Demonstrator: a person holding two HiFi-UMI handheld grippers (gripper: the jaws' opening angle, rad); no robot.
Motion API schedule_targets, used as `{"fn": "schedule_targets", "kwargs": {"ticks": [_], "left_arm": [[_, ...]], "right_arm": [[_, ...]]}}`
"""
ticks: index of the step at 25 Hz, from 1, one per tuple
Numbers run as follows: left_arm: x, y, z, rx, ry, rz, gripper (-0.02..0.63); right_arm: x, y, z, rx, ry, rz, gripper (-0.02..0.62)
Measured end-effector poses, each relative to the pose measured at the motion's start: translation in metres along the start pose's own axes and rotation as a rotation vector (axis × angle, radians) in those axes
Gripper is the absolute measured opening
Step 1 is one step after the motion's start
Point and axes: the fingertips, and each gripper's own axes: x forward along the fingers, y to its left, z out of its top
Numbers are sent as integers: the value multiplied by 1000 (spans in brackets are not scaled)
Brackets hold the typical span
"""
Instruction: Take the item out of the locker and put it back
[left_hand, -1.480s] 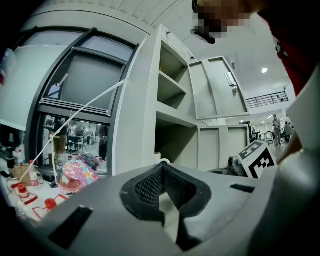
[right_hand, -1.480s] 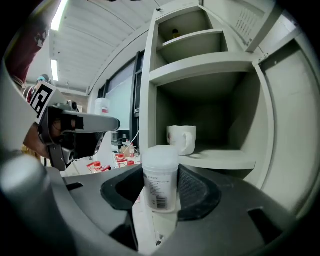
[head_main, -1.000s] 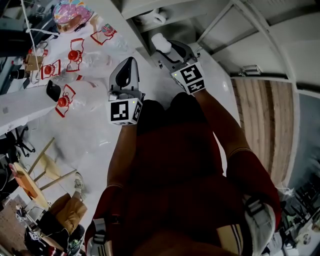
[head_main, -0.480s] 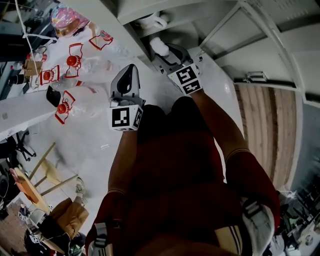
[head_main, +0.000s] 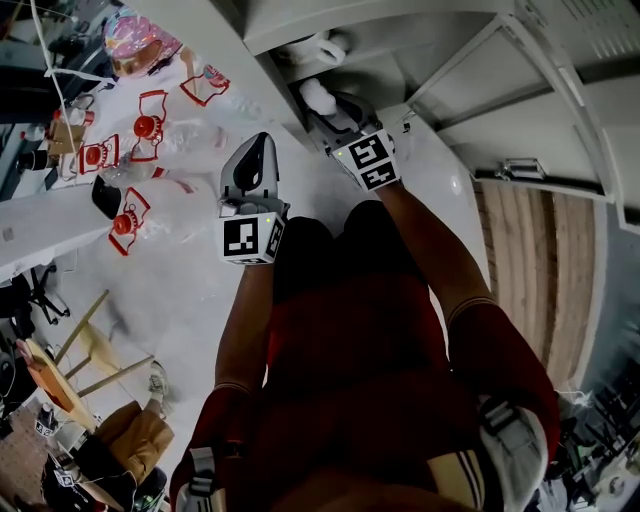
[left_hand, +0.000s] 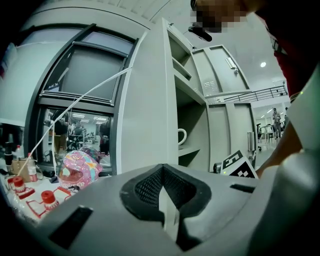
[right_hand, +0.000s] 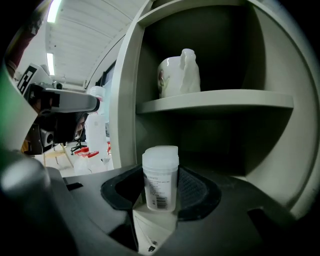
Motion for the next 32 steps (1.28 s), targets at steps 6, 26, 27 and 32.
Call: {"fn": "schedule_targets", "kwargs": {"ticks": [6,26,27,32], "left_arm": [[7,7,-9,0,4,5,6],[15,22,-23,19,20,22,6],[15,23,-24,17,21,23,6],[13,25,-27,7,32,30,6]], "right_arm": [[17,-5,-8,-23,1,11,193],[54,-11,-15,-38,27,24,193],[55,-11,-15,-38,29,24,193],[61,-8,-20,-44,42,32,193]]}}
